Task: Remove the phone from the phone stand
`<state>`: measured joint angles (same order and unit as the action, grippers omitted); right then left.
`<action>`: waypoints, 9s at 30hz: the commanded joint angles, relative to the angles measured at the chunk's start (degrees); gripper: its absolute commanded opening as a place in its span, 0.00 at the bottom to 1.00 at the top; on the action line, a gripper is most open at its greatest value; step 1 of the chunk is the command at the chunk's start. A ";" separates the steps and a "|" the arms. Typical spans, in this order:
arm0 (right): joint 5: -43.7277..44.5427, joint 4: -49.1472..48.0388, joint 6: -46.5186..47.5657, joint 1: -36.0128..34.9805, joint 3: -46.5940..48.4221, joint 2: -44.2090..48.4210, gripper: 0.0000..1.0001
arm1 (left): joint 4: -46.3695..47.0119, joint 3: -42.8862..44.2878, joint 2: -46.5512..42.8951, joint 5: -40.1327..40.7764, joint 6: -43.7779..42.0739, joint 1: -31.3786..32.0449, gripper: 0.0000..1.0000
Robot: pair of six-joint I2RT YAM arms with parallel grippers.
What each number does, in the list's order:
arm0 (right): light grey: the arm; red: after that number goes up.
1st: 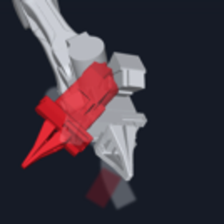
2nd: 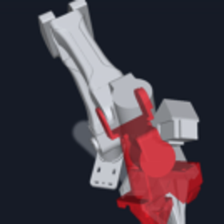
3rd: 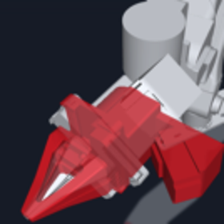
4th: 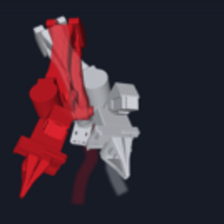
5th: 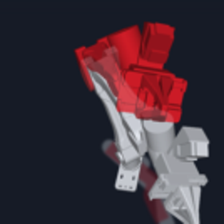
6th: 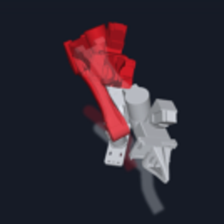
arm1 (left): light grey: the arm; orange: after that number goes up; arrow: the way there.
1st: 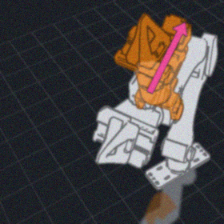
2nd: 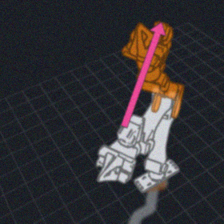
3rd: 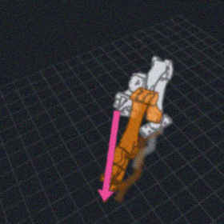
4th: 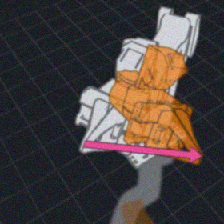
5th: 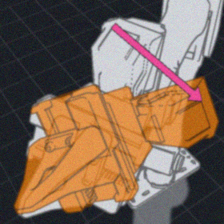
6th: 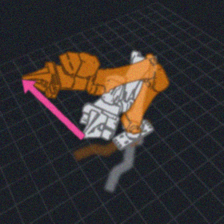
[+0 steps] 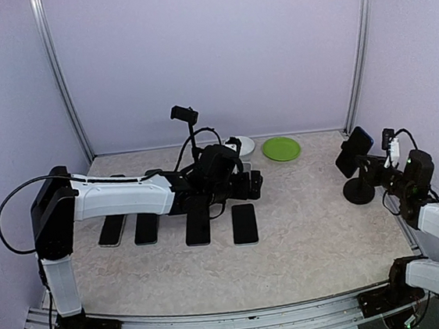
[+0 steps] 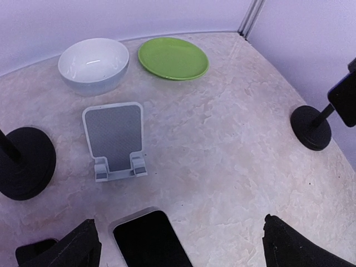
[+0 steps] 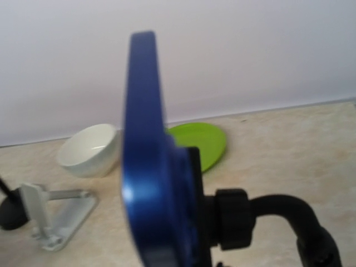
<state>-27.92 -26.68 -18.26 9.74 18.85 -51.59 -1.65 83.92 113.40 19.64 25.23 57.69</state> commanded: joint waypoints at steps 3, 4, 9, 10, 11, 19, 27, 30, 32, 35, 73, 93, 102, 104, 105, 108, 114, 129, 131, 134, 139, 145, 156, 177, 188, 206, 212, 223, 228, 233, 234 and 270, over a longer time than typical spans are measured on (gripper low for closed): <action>-9.81 -4.07 -5.79 -1.51 3.26 -0.50 0.00 | 8.59 -3.85 -4.22 -9.47 -7.67 0.48 0.99; -10.13 -4.06 -6.45 -1.86 3.29 -0.28 0.00 | 9.05 -4.00 -4.36 -10.41 -8.03 0.52 0.99; -11.43 -3.04 -10.90 -5.10 3.82 1.13 0.00 | 10.24 -3.32 -3.86 -14.98 -9.84 1.17 0.99; -11.41 -2.82 -11.44 -6.29 3.75 1.25 0.00 | 10.22 -2.87 -3.56 -15.70 -10.19 1.33 0.99; -11.23 -2.72 -11.95 -7.98 3.62 1.45 0.00 | 9.95 -2.16 -2.99 -16.17 -10.60 1.55 0.99; -10.84 -3.67 -16.38 -14.85 2.52 2.45 0.00 | 7.41 2.30 0.02 -16.99 -15.70 3.90 0.99; -8.04 -3.49 -18.05 -21.56 2.64 2.12 0.00 | 4.10 9.80 5.24 -15.45 -18.22 6.30 0.99; -6.84 -3.31 -18.44 -23.51 2.77 2.28 0.00 | 3.15 12.51 7.03 -15.31 -19.70 7.19 0.99; -6.47 -3.48 -18.80 -24.71 2.79 2.01 0.00 | 2.12 14.28 8.38 -14.41 -20.27 7.69 0.99; -5.56 -3.63 -19.21 -26.48 2.85 1.51 0.00 | 1.21 16.38 10.24 -13.01 -20.56 8.03 0.99; -4.19 2.69 -13.96 -31.40 3.33 0.18 0.53 | 9.11 13.14 10.45 -10.20 -22.07 7.61 0.57; -2.98 7.32 -11.32 -31.45 1.27 2.86 0.22 | 10.65 10.84 8.85 -12.07 -20.99 5.49 0.41; -4.27 4.69 -11.24 -31.36 2.20 0.50 0.45 | 10.70 11.24 9.29 -13.86 -21.37 5.41 0.37; -4.49 3.54 -11.54 -31.38 2.67 -0.78 0.46 | 10.79 11.25 9.29 -14.00 -21.39 5.49 0.36; -4.63 2.90 -11.77 -31.36 2.87 -1.45 0.45 | 10.86 11.26 9.28 -14.19 -21.49 5.63 0.37; -5.21 1.31 -12.27 -31.36 3.40 -3.32 0.42 | 10.80 11.32 9.37 -14.07 -21.78 5.98 0.36; -4.70 1.01 -12.45 -31.36 3.91 -3.06 0.41 | 10.55 11.42 9.53 -13.97 -21.90 6.12 0.36; -3.73 3.64 -11.03 -31.36 4.64 -2.70 0.20 | 9.81 11.70 9.86 -12.75 -21.66 5.92 0.32; -3.42 4.82 -10.36 -31.36 4.46 -1.99 0.14 | 9.34 11.71 9.79 -11.12 -20.58 5.40 0.30; -2.98 6.70 -9.62 -31.28 3.73 -0.42 0.08 | 9.12 11.20 9.44 -8.86 -17.87 4.09 0.27; -3.16 9.29 -9.16 -30.48 2.32 1.94 0.00 | 9.01 9.87 8.47 -6.42 -15.88 1.39 0.25; -4.86 10.76 -9.56 -28.06 0.97 4.45 0.00 | 8.33 8.48 7.43 -3.50 -14.72 -1.46 0.22; -7.88 11.15 -9.11 -26.88 -0.13 4.83 0.00 | 7.03 8.47 7.10 -2.01 -8.86 -4.16 0.20; -5.80 7.68 -10.05 -26.85 -0.48 3.68 0.00 | 21.26 3.12 5.41 -33.29 -18.31 3.19 0.19; -4.11 2.98 -11.02 -26.83 -0.55 1.65 0.00 | 24.29 2.43 2.46 -43.99 -18.95 6.09 0.19; -0.60 -8.02 -9.67 -26.82 6.19 -8.43 0.00 | 29.11 -6.76 -6.48 -35.41 -17.88 4.48 0.19; 0.11 -13.24 -8.91 -26.63 11.36 -16.47 0.00 | 30.81 -12.86 -11.18 -30.45 -16.83 2.43 0.19; -1.51 -21.29 -8.73 -23.98 19.54 -31.25 0.00 | 31.47 -15.94 -12.85 -25.44 -15.26 1.64 0.19; -3.66 -22.80 -8.63 -22.18 22.62 -36.21 0.00 | 31.71 -16.91 -12.64 -24.22 -14.91 1.55 0.19; -4.81 -22.85 -8.45 -21.48 25.92 -39.52 0.00 | 31.43 -17.02 -12.50 -23.73 -14.78 1.24 0.19; -5.09 -22.81 -8.46 -21.47 26.56 -40.19 0.00 | 31.44 -17.03 -12.51 -23.75 -14.80 1.16 0.19; -7.45 -4.80 -5.16 -30.90 17.44 -17.52 0.81 | 30.99 -13.67 -6.64 -12.35 -12.35 2.11 0.20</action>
<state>-34.33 -35.09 -21.93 -16.93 39.40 -72.51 25.65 66.89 105.97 4.38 12.97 58.63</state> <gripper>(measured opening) 0.815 0.719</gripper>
